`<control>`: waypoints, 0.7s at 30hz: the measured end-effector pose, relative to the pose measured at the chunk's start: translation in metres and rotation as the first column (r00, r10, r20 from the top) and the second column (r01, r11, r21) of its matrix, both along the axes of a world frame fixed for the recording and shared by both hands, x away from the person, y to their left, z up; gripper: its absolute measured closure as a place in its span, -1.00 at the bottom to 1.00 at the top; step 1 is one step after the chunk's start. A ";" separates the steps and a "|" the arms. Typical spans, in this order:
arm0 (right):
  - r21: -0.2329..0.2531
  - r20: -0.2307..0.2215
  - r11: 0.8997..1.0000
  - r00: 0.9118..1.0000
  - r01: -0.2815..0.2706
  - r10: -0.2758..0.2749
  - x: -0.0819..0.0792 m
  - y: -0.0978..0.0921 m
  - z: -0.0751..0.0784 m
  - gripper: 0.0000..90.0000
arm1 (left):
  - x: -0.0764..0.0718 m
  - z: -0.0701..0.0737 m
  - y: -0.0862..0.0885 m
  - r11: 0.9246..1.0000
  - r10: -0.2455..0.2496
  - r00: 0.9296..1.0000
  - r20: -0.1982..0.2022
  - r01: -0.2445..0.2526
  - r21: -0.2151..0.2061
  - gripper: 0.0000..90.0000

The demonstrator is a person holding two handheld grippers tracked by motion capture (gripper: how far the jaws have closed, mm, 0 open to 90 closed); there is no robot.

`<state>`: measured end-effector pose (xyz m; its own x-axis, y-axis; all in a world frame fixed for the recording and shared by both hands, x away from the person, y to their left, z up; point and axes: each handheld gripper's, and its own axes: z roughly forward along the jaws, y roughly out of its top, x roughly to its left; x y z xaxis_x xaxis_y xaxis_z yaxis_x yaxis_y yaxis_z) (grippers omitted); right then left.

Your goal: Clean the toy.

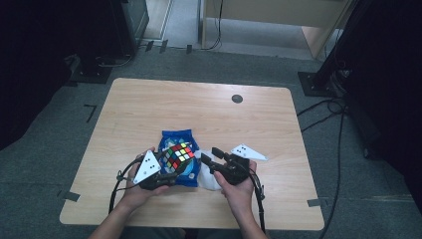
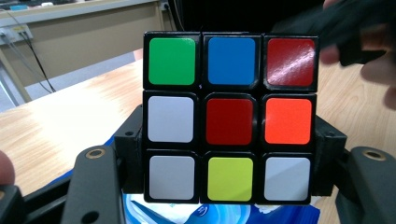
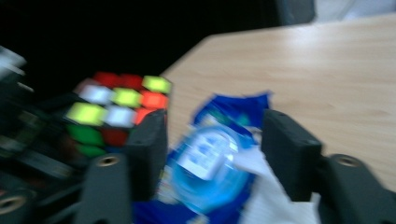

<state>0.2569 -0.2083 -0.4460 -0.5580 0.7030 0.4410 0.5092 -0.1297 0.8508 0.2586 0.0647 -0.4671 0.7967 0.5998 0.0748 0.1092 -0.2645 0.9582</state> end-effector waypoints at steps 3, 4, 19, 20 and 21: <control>0.090 0.005 0.995 0.999 -0.039 0.038 -0.005 0.005 0.010 -0.41 | -0.002 -0.001 -0.003 1.000 -0.007 1.000 0.005 0.007 0.008 -0.25; 0.116 0.005 0.992 0.999 -0.048 0.048 -0.006 0.008 0.012 -0.49 | -0.003 -0.001 -0.005 1.000 -0.009 1.000 0.006 0.009 0.010 -0.25; 0.098 -0.144 0.992 0.986 -0.075 0.088 -0.008 0.044 -0.003 -0.25 | -0.015 -0.006 -0.019 0.998 -0.021 0.999 0.030 0.019 0.057 -0.25; 0.089 -0.156 0.993 0.984 -0.073 0.086 -0.007 0.045 -0.003 -0.24 | -0.015 -0.007 -0.018 0.998 -0.018 0.999 0.029 0.016 0.064 -0.25; 0.084 -0.166 0.994 0.982 -0.074 0.087 -0.006 0.046 -0.004 -0.23 | -0.015 -0.008 -0.018 0.998 -0.017 1.000 0.025 0.015 0.065 -0.25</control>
<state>0.2505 -0.1628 -0.4501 -0.5236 0.6194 0.5850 0.6565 -0.1443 0.7404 0.2433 0.0462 -0.4749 0.8034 0.5802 0.1338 0.0799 -0.3278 0.9414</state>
